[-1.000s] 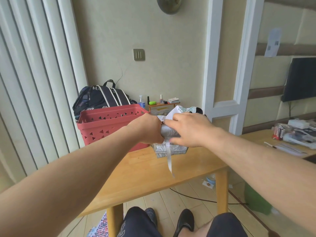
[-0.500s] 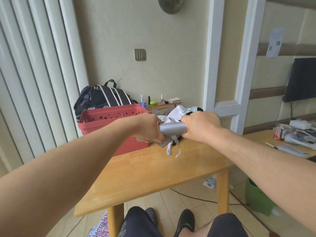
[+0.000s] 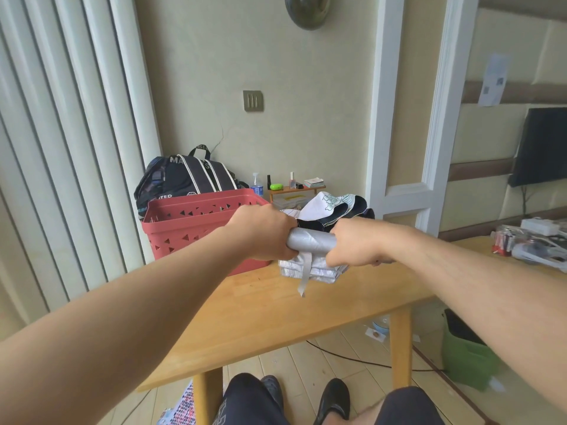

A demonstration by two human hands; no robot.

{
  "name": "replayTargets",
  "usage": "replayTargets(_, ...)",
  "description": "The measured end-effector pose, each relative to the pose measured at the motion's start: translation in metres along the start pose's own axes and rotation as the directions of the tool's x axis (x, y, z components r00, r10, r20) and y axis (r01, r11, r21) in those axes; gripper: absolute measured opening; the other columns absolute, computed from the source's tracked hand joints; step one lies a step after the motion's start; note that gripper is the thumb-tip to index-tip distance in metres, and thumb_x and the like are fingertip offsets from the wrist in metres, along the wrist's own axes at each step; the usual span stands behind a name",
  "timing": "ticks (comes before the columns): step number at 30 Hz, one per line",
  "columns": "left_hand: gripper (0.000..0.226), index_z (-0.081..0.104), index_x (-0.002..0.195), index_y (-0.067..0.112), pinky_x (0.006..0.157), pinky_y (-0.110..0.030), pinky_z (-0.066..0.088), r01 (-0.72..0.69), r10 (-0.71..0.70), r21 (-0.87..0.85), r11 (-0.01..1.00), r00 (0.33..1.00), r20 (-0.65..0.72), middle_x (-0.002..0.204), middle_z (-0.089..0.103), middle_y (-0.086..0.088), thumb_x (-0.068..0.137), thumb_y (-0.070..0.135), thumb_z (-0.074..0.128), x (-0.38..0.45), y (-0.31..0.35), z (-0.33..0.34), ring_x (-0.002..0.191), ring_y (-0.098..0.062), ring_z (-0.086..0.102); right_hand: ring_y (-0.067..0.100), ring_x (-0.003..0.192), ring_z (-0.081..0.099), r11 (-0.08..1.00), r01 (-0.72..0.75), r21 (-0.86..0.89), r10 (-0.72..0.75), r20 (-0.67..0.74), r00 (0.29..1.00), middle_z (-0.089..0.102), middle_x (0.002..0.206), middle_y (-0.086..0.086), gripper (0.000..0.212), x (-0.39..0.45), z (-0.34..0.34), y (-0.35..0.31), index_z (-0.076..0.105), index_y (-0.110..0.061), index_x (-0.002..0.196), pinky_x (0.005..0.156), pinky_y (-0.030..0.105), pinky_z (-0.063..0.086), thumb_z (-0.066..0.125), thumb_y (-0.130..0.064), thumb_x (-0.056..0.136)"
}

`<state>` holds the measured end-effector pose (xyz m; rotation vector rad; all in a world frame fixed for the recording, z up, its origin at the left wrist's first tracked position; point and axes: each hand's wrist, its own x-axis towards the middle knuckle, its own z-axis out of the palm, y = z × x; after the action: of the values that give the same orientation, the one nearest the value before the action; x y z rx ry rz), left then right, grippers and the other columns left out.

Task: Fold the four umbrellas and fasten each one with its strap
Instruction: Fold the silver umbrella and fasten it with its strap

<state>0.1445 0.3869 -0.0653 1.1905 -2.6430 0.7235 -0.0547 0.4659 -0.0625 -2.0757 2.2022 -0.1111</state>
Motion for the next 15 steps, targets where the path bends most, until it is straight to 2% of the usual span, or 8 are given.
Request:
replayTargets(3, 0.039, 0.050, 0.086, 0.040, 0.068, -0.035, 0.050, 0.015, -0.014, -0.054, 0.998, 1.000, 0.025, 0.088, 0.063, 0.009, 0.077, 0.077, 0.059, 0.000, 0.003, 0.002, 0.086, -0.025, 0.065, 0.026, 0.045, 0.035, 0.987, -0.025, 0.161, -0.001, 0.157, 0.988, 0.040, 0.056, 0.009, 0.025, 0.005, 0.000, 0.012, 0.045, -0.016, 0.083, 0.059, 0.036, 0.034, 0.063, -0.030, 0.072)
replayTargets(5, 0.038, 0.052, 0.083, 0.037, 0.070, -0.036, 0.056, 0.004, 0.001, -0.092, 0.996, 0.998, 0.055, 0.083, 0.062, 0.009, 0.077, 0.072, 0.064, 0.001, 0.006, 0.003, 0.084, -0.026, 0.065, 0.025, 0.046, 0.033, 0.984, -0.019, 0.179, -0.014, 0.177, 0.984, 0.039, 0.054, 0.007, 0.028, 0.008, 0.003, 0.017, 0.045, -0.016, 0.083, 0.060, 0.037, 0.033, 0.066, -0.031, 0.071)
replayTargets(6, 0.036, 0.051, 0.080, 0.034, 0.071, -0.037, 0.058, 0.010, -0.003, -0.100, 0.995, 0.998, 0.068, 0.081, 0.062, 0.008, 0.078, 0.067, 0.065, 0.002, 0.007, 0.004, 0.082, -0.026, 0.065, 0.026, 0.045, 0.037, 0.989, 0.000, 0.151, -0.024, 0.155, 0.988, 0.045, 0.054, 0.006, 0.030, 0.009, 0.003, 0.017, 0.048, -0.016, 0.083, 0.059, 0.036, 0.034, 0.067, -0.035, 0.071)
replayTargets(8, 0.033, 0.050, 0.072, 0.031, 0.071, -0.037, 0.059, 0.045, -0.034, -0.111, 0.993, 0.995, 0.093, 0.079, 0.062, 0.006, 0.077, 0.059, 0.065, 0.003, 0.009, 0.004, 0.079, -0.026, 0.065, 0.023, 0.052, 0.054, 0.998, 0.052, 0.024, -0.053, 0.045, 0.998, 0.063, 0.063, 0.002, 0.031, 0.010, 0.003, 0.018, 0.056, -0.019, 0.085, 0.057, 0.032, 0.041, 0.068, -0.044, 0.071)
replayTargets(10, 0.028, 0.053, 0.070, 0.029, 0.067, -0.037, 0.060, 0.089, -0.073, -0.134, 0.987, 0.990, 0.117, 0.075, 0.063, 0.005, 0.076, 0.054, 0.063, 0.005, 0.009, 0.005, 0.074, -0.024, 0.065, 0.019, 0.073, 0.063, 0.985, 0.080, -0.150, -0.101, -0.136, 0.986, 0.066, 0.083, -0.005, 0.029, 0.011, 0.003, 0.017, 0.054, -0.029, 0.087, 0.061, 0.031, 0.047, 0.064, -0.050, 0.070)
replayTargets(13, 0.032, 0.060, 0.073, 0.021, 0.062, -0.035, 0.057, 0.155, -0.130, -0.207, 0.966, 0.983, 0.127, 0.070, 0.063, 0.000, 0.076, 0.052, 0.062, 0.009, 0.011, 0.006, 0.069, -0.024, 0.063, 0.026, 0.099, 0.062, 0.922, 0.082, -0.377, -0.239, -0.392, 0.888, 0.060, 0.102, -0.007, 0.030, 0.013, 0.012, 0.004, 0.051, -0.037, 0.102, 0.071, 0.034, 0.046, 0.061, -0.051, 0.077)
replayTargets(15, 0.036, 0.062, 0.073, 0.014, 0.058, -0.034, 0.051, 0.196, -0.162, -0.286, 0.938, 0.977, 0.138, 0.068, 0.064, -0.003, 0.075, 0.051, 0.065, 0.009, 0.010, 0.005, 0.064, -0.024, 0.060, 0.028, 0.108, 0.061, 0.890, 0.044, -0.453, -0.286, -0.480, 0.830, 0.062, 0.108, -0.004, 0.034, 0.014, 0.017, -0.003, 0.054, -0.034, 0.111, 0.078, 0.037, 0.040, 0.061, -0.054, 0.084)
